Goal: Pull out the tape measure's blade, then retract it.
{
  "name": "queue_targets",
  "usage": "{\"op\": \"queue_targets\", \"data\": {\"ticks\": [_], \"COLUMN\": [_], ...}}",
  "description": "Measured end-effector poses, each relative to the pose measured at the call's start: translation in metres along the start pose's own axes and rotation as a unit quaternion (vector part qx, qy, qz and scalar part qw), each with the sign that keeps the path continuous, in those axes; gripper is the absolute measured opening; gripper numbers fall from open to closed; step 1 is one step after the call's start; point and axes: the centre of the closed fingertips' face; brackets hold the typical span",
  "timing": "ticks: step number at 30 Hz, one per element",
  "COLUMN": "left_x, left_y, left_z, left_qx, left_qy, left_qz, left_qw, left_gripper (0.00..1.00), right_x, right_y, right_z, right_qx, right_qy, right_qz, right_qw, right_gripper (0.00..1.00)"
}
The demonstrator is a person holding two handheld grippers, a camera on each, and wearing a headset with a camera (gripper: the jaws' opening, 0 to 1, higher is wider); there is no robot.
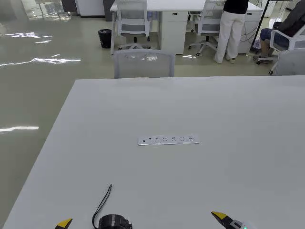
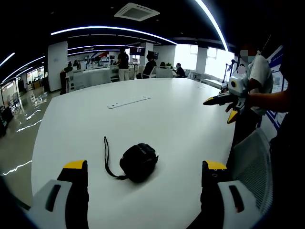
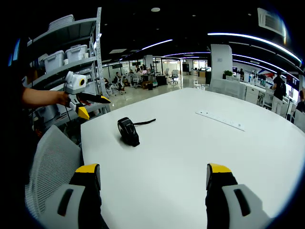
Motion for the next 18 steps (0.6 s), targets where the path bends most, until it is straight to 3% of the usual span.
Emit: {"op": "queue_targets", "data": {"ticks": [18], "left_x": [0.0046], "left_y": [-0.0029], "left_z": [-0.0021], "left_qx": [-0.007], "left_qy": [-0.005], "left_qz": [-0.007], "left_qw": [0.9999], "left_gripper": [0.99], "right_x": [0.0006], "right_y": [-0.0002], "right_z": [0.0013], "right_qx": [0.000], "right_qy": [-0.001], "right_qz": [0.001], "right_qw": [1.0000], "right_gripper": [0.94]}}
Point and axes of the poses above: the centre of the closed fingertips' face, and the gripper's own axes: z roughly backward along the fingers, x roughly to its right, y roughly out of its top, and after that the axes turned 12 degrees about y, right-handed
